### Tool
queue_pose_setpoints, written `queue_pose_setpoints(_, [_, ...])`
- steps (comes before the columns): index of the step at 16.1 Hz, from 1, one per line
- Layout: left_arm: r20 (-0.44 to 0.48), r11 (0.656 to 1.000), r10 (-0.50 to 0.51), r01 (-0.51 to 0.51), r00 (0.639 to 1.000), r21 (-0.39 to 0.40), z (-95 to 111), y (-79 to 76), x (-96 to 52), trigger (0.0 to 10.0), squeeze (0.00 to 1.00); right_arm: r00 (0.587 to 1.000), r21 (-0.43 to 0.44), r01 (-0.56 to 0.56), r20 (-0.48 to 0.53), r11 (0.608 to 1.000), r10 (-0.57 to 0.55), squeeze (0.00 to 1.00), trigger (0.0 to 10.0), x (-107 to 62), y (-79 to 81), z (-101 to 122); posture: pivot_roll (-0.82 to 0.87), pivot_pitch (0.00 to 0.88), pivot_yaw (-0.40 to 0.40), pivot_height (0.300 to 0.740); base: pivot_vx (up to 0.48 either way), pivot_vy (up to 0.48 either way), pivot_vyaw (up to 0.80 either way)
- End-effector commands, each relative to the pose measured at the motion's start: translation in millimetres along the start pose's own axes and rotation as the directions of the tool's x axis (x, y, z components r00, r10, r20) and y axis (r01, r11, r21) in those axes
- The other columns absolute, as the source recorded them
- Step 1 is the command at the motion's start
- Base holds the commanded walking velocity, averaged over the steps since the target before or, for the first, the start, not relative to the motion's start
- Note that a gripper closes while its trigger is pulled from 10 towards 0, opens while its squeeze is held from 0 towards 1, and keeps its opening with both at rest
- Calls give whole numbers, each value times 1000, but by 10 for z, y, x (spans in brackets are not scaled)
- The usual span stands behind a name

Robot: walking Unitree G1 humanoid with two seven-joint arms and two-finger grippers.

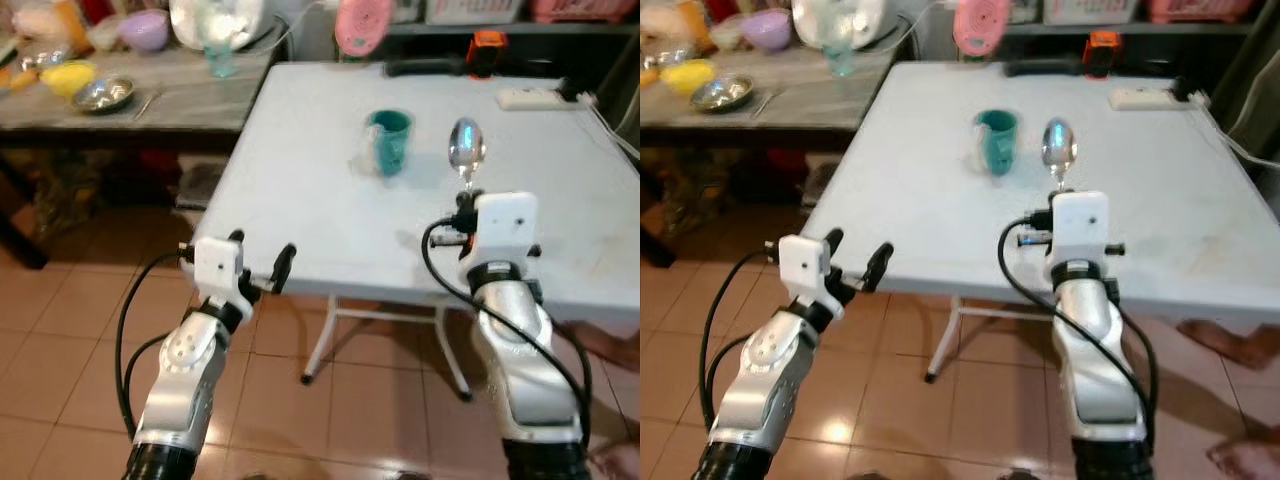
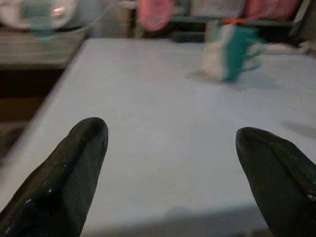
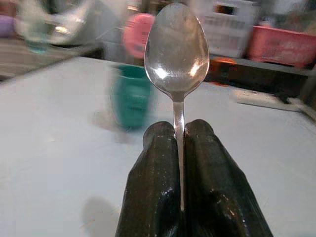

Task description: Setting the table

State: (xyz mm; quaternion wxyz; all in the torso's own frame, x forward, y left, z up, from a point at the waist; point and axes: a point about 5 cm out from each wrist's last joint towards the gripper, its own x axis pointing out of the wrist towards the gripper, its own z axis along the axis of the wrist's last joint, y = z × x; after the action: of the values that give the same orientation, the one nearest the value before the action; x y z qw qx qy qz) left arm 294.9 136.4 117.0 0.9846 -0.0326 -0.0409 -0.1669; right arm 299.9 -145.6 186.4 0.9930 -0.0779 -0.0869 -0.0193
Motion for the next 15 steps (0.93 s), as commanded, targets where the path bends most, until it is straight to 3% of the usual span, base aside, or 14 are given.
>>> queue_pose_setpoints(1, [3, 1000, 6, -6, 1000, 13, 17, 18, -5, 10000, 0, 1000, 0, -12, 29, 1000, 12, 0, 10000, 8, 39, 57, -70, 109, 74, 740, 0, 379, 0])
queue_pose_setpoints(5, [1, 1000, -1, 1, 1000, 13, 18, 8, 4, 10000, 0, 1000, -2, -6, 28, 1000, 6, 0, 10000, 2, 33, 51, -73, 112, 78, 740, 0, 380, 0])
queue_pose_setpoints(15, [-3, 1000, -5, 5, 1000, 10, 1, -21, 2, 10000, 0, 1000, -7, -8, 26, 1000, 8, 0, 10000, -4, 29, 28, -72, 115, 69, 740, 0, 386, -439])
